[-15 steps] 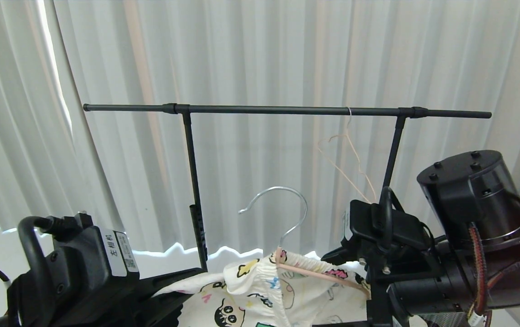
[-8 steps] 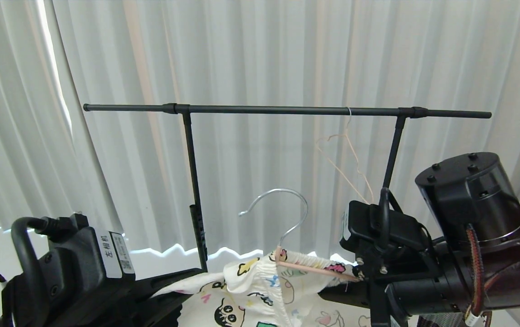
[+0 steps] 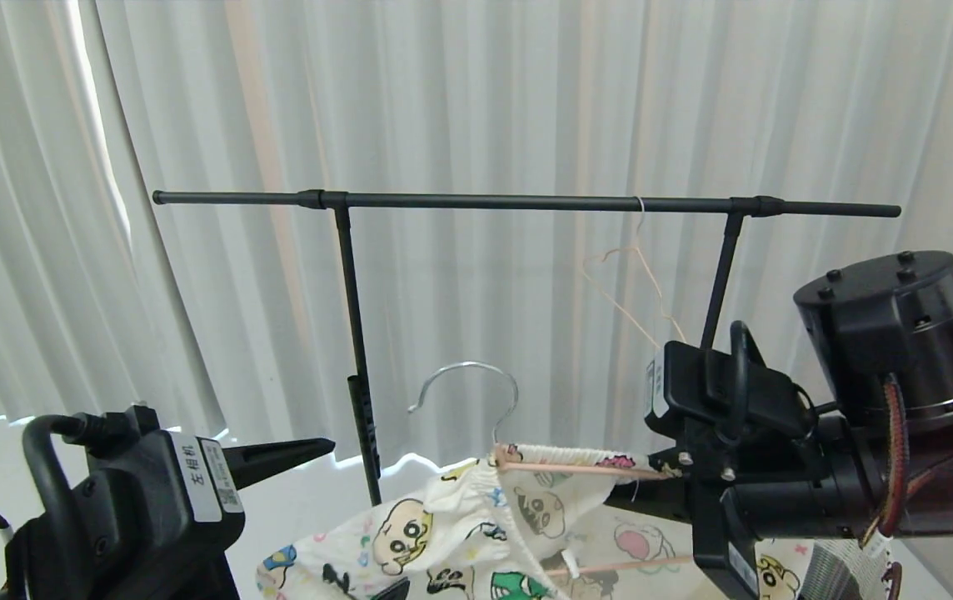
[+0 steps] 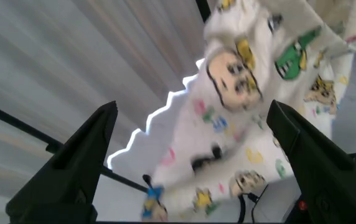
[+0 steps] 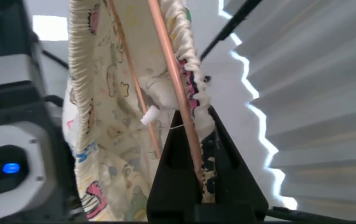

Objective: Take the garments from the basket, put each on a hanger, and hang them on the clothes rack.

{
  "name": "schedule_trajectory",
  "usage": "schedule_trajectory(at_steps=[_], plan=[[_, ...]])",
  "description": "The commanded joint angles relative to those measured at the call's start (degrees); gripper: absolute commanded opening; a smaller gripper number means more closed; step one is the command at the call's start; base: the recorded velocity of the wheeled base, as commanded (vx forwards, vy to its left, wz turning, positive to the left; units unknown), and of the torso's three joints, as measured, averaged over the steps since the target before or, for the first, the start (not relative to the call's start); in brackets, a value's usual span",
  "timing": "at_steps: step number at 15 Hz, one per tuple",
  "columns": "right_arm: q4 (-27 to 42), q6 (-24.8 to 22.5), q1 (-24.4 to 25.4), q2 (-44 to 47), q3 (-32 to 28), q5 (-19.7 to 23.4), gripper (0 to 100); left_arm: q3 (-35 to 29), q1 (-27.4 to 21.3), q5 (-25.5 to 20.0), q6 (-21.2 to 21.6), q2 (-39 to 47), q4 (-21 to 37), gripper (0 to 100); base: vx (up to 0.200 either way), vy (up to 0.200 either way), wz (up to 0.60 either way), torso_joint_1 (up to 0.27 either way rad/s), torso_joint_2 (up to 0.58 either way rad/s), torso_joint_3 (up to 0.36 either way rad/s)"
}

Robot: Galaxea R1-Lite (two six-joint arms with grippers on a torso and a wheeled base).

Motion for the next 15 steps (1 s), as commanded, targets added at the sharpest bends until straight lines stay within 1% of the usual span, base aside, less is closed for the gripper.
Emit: schedule_trajectory(at_steps=[1, 2, 4, 6, 8, 10, 11, 14, 15], plan=[[-0.9, -3.4, -3.5, -1.2, 0.0, 0.3, 0, 1.3, 0.7, 0.0, -0.3, -0.2, 0.0, 100, 0.000, 0.000, 0.00, 0.000, 0.00, 0.000], [-1.7, -5.6, -5.1, -1.5, 0.0, 0.5, 0, 2.2, 3.1, 0.0, -0.5, -0.3, -0.2, 100, 0.000, 0.000, 0.00, 0.000, 0.00, 0.000], [-2.8, -8.1, -7.7, -2.8, 0.1, 1.1, 0, 4.4, 9.6, 0.0, -0.5, -0.3, -0.6, 100, 0.000, 0.000, 0.00, 0.000, 0.00, 0.000], [-2.8, -8.5, -9.0, -4.5, 0.3, 2.5, 0, 7.3, 16.3, -0.1, -0.5, -0.4, -0.6, 100, 0.000, 0.000, 0.00, 0.000, 0.00, 0.000], [-2.9, -8.5, -9.3, -5.8, 0.2, 3.0, 0, 9.4, 21.7, -0.3, -0.5, 0.7, -0.6, 100, 0.000, 0.000, 0.00, 0.000, 0.00, 0.000], [-2.8, -8.5, -9.0, -7.1, 0.2, 3.7, 0, 9.3, 24.1, -0.5, -0.5, 4.6, -0.7, 100, 0.000, 0.000, 0.00, 0.000, 0.00, 0.000], [-2.8, -8.5, -8.8, -7.5, 0.2, 4.1, 0, 9.1, 24.3, -0.5, -0.6, 5.6, -0.7, 100, 0.000, 0.000, 0.00, 0.000, 0.00, 0.000], [-2.7, -8.5, -7.9, -8.3, 0.2, 4.4, 0, 8.6, 24.3, -0.5, -0.7, 10.0, -3.6, 100, 0.000, 0.000, 0.00, 0.000, 0.00, 0.000], [-2.7, -8.5, -7.5, -8.3, 0.2, 4.4, 0, 8.6, 24.4, -0.5, -1.1, 11.2, -5.4, 0, 0.000, 0.000, 0.00, 0.000, 0.00, 0.000]])
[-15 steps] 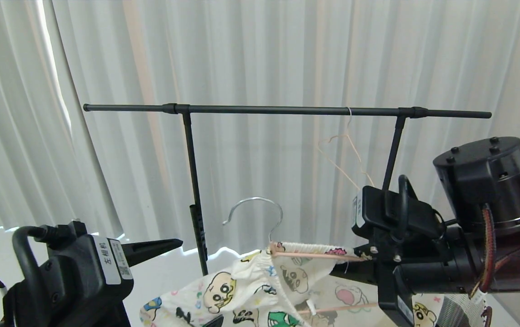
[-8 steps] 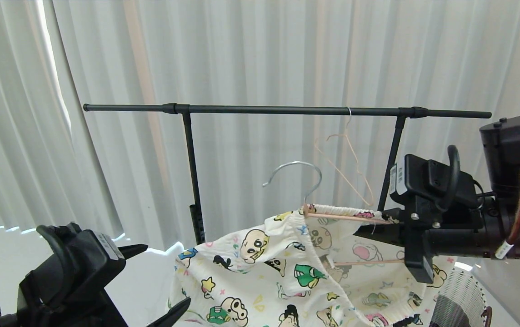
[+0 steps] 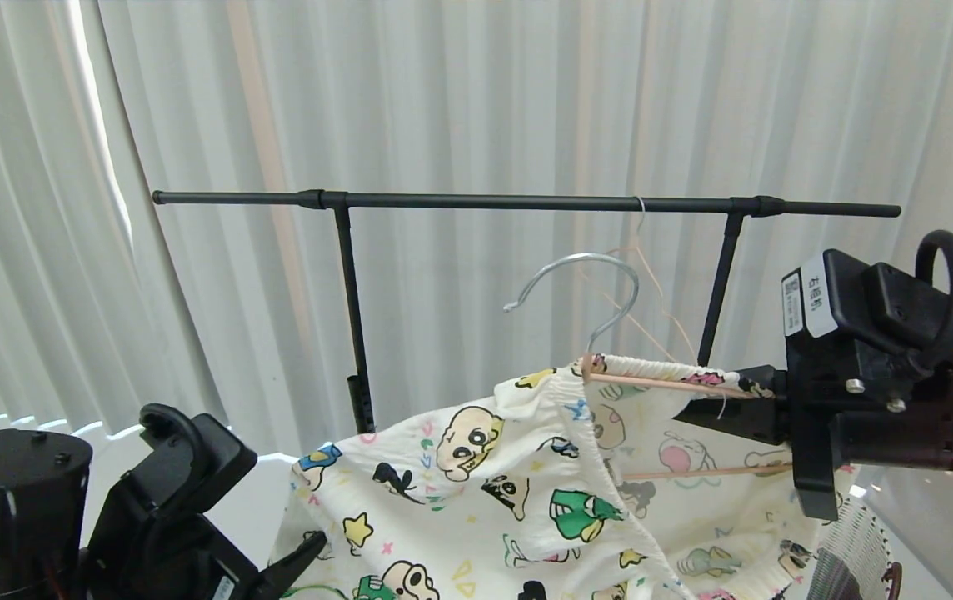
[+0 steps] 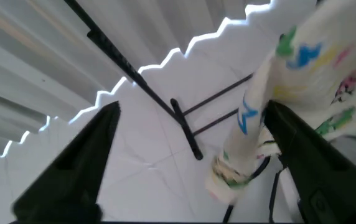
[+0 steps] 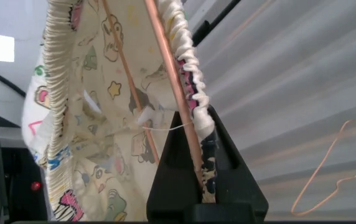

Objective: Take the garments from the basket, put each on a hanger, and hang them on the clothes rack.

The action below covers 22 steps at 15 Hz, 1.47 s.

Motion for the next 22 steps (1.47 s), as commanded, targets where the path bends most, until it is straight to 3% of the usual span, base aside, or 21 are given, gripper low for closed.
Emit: schedule_trajectory(at_steps=[1, 4, 7, 9, 14, 15, 22], plan=[[0.0, 0.0, 0.4, -0.4, 0.0, 0.0, 0, -0.1, 0.1, 0.0, -0.4, 3.7, -1.7, 0, 0.000, 0.000, 0.00, 0.000, 0.00, 0.000], [-0.1, 0.3, 0.4, -0.4, 0.0, -0.1, 0, 0.6, 0.9, 0.0, -0.6, 3.8, -2.1, 0, 0.000, 0.000, 0.00, 0.000, 0.00, 0.000], [-0.2, 0.7, -0.8, -0.4, 0.2, -0.3, 0, 1.7, 8.5, 0.1, -0.6, 5.1, -2.1, 0, 0.000, 0.000, 0.00, 0.000, 0.00, 0.000], [-0.4, 0.8, -1.9, -0.4, 0.2, -0.3, 0, 1.8, 11.0, 0.1, -0.5, 5.5, -2.1, 0, 0.000, 0.000, 0.00, 0.000, 0.00, 0.000], [-2.9, 4.3, -2.5, -0.3, 0.3, -0.8, 0, 2.1, 10.4, 0.1, -0.5, 5.0, -2.1, 0, 0.000, 0.000, 0.00, 0.000, 0.00, 0.000], [-2.9, 4.5, -2.5, -0.3, 0.4, -0.8, 0, 2.1, 10.3, 0.0, -0.6, 3.9, -2.2, 100, 0.000, 0.000, 0.00, 0.000, 0.00, 0.000], [-3.0, 8.7, -3.9, -0.5, 1.0, -4.1, 0, 1.2, 10.0, 0.0, -7.0, -2.5, -2.2, 100, 0.000, 0.000, 0.00, 0.000, 0.00, 0.000]])
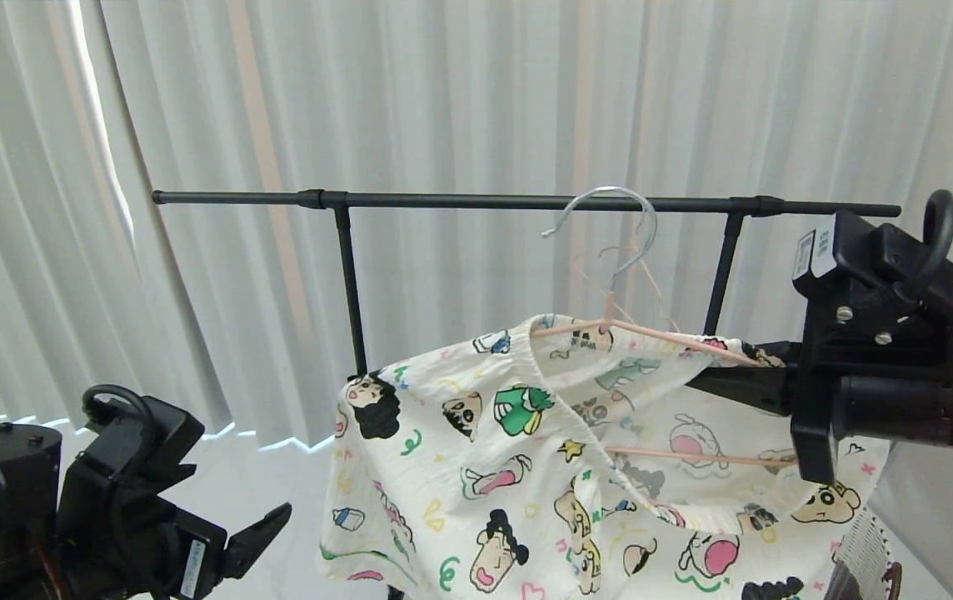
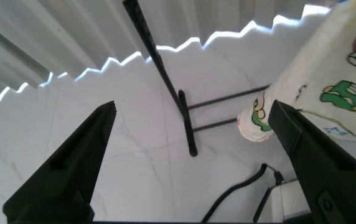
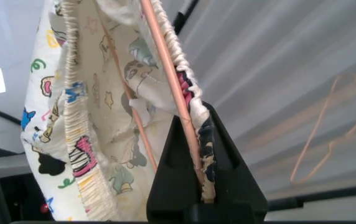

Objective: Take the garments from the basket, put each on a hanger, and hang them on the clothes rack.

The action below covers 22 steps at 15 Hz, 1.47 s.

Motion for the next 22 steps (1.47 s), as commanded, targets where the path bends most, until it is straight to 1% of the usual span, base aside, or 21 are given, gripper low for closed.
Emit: schedule_trajectory(at_steps=[1, 3, 4, 5, 7, 8, 9, 10, 11, 12, 13, 14, 16, 18, 19, 20, 22], plan=[[0.0, 0.4, -2.2, -0.4, 0.8, -0.4, 0, -0.7, 0.2, 0.1, -0.4, -3.8, -0.1, 100, 0.000, 0.000, 0.00, 0.000, 0.00, 0.000], [0.1, 0.5, -5.0, -1.2, 2.2, -0.4, 0, -1.0, 0.5, 0.3, -0.4, -6.2, -0.1, 100, 0.000, 0.000, 0.00, 0.000, 0.00, 0.000], [0.3, 0.5, -5.4, -1.4, 2.6, -0.5, 0, -1.2, 0.5, 0.4, -0.4, -6.6, -0.1, 100, 0.000, 0.000, 0.00, 0.000, 0.00, 0.000], [0.7, 0.6, -6.4, -2.4, 4.4, -1.0, 0, -2.8, 0.5, 0.5, -0.9, -7.7, -0.1, 100, 0.000, 0.000, 0.00, 0.000, 0.00, 0.000], [2.6, 0.6, -6.7, -3.5, 5.8, -4.7, 0, -6.1, 0.6, 1.2, -3.5, -7.1, 0.2, 100, 0.000, 0.000, 0.00, 0.000, 0.00, 0.000], [6.5, 0.7, -6.7, -4.5, 5.8, -7.0, 0, -9.3, 1.2, 1.7, -6.0, -6.1, 1.9, 100, 0.000, 0.000, 0.00, 0.000, 0.00, 0.000], [8.4, 0.8, -6.8, -5.0, 5.8, -7.7, 0, -12.4, 2.2, 1.7, -7.4, -6.1, 5.7, 100, 0.000, 0.000, 0.00, 0.000, 0.00, 0.000], [9.7, 0.8, -6.8, -5.3, 5.7, -8.4, 0, -15.8, 2.8, 1.6, -8.9, -6.5, 11.1, 100, 0.000, 0.000, 0.00, 0.000, 0.00, 0.000], [10.4, 0.9, -6.8, -5.5, 5.7, -9.3, 0, -18.4, 2.8, 1.6, -10.9, -6.5, 15.2, 100, 0.000, 0.000, 0.00, 0.000, 0.00, 0.000], [12.0, 3.0, -6.6, -5.6, 5.6, -11.3, 0, -23.9, 2.9, 1.6, -14.8, -6.4, 25.6, 100, 0.000, 0.000, 0.00, 0.000, 0.00, 0.000], [12.6, 4.9, -6.6, -5.7, 5.5, -12.5, 0, -26.0, 2.9, 1.9, -14.9, -6.4, 32.9, 100, 0.000, 0.000, 0.00, 0.000, 0.00, 0.000], [13.2, 7.0, -6.5, -5.8, 5.5, -14.2, 0, -26.6, 2.9, 3.4, -15.0, -6.7, 37.6, 100, 0.000, 0.000, 0.00, 0.000, 0.00, 0.000], [15.0, 10.9, -6.5, -5.8, 5.5, -17.9, 0, -25.0, 2.8, 8.1, -15.2, -6.6, 37.3, 100, 0.000, 0.000, 0.00, 0.000, 0.00, 0.000], [17.1, 14.2, -6.5, -5.8, 5.5, -20.5, 0, -24.8, 2.9, 8.8, -15.3, -6.6, 36.2, 100, 0.000, 0.000, 0.00, 0.000, 0.00, 0.000], [19.6, 17.1, -6.5, -5.8, 5.4, -22.5, 0, -24.7, 2.9, 9.1, -15.3, -6.3, 33.7, 100, 0.000, 0.000, 0.00, 0.000, 0.00, 0.000], [21.3, 18.5, -6.6, -5.7, 5.2, -23.7, 0, -24.6, 2.9, 9.8, -15.3, -6.0, 32.1, 100, 0.000, 0.000, 0.00, 0.000, 0.00, 0.000], [24.4, 21.1, -6.5, -5.5, 4.8, -24.0, 0, -23.8, 2.7, 10.8, -15.0, -5.7, 31.3, 100, 0.000, 0.000, 0.00, 0.000, 0.00, 0.000]])
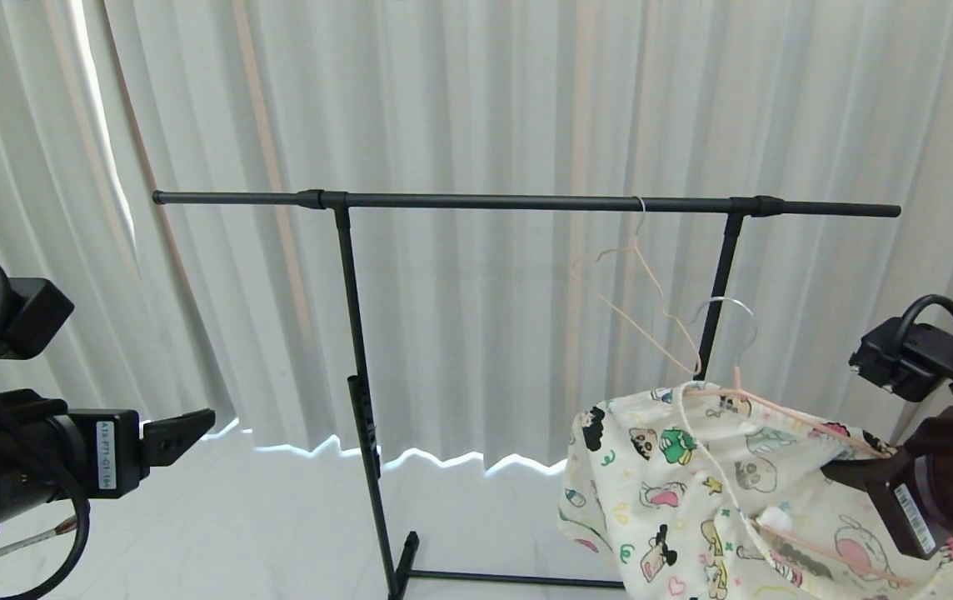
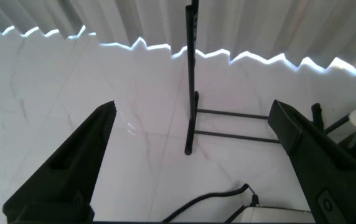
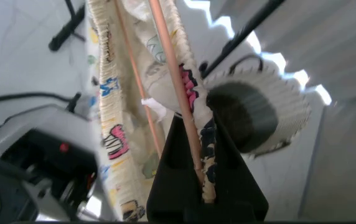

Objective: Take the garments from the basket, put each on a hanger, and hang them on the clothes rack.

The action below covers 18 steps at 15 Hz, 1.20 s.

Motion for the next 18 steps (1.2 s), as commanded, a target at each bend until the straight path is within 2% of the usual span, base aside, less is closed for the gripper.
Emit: schedule_trajectory(at_steps=[1, 4, 9, 11, 14, 16, 18], plan=[[0.4, 1.7, -0.1, 0.6, 0.0, -0.3, 0, 1.2, -0.3, 0.1, 0.1, 0.5, -0.1, 100, 0.000, 0.000, 0.00, 0.000, 0.00, 0.000], [-0.3, 6.4, 0.0, 1.3, -1.1, -0.3, 0, 2.4, -0.6, 0.2, 0.1, 0.4, -1.2, 100, 0.000, 0.000, 0.00, 0.000, 0.00, 0.000], [-0.7, 6.6, 0.0, 1.0, -2.2, -0.4, 0, 2.6, -0.6, 2.6, 0.5, 0.4, -2.0, 100, 0.000, 0.000, 0.00, 0.000, 0.00, 0.000], [-2.7, 7.3, 0.0, 1.2, -2.2, -0.4, 0, 2.8, -0.6, 2.6, 0.5, 0.4, -4.1, 100, 0.000, 0.000, 0.00, 0.000, 0.00, 0.000], [-7.0, 9.6, 0.1, 4.1, -2.2, -0.6, 0, 3.1, -1.3, 2.6, 0.5, 0.5, -4.2, 100, 0.000, 0.000, 0.00, 0.000, 0.00, 0.000], [-11.2, 9.7, 0.1, 6.9, -2.6, -2.7, 0, 3.3, -2.5, 2.6, 0.5, 0.5, -4.5, 100, 0.200, 0.000, 0.00, 0.002, 0.00, 0.002], [-12.8, 9.8, 0.1, 9.0, -4.6, -2.7, 0, 3.3, -4.1, 2.6, 0.5, 0.4, -4.7, 100, 0.200, 0.000, 0.00, -0.007, 0.00, 0.010]])
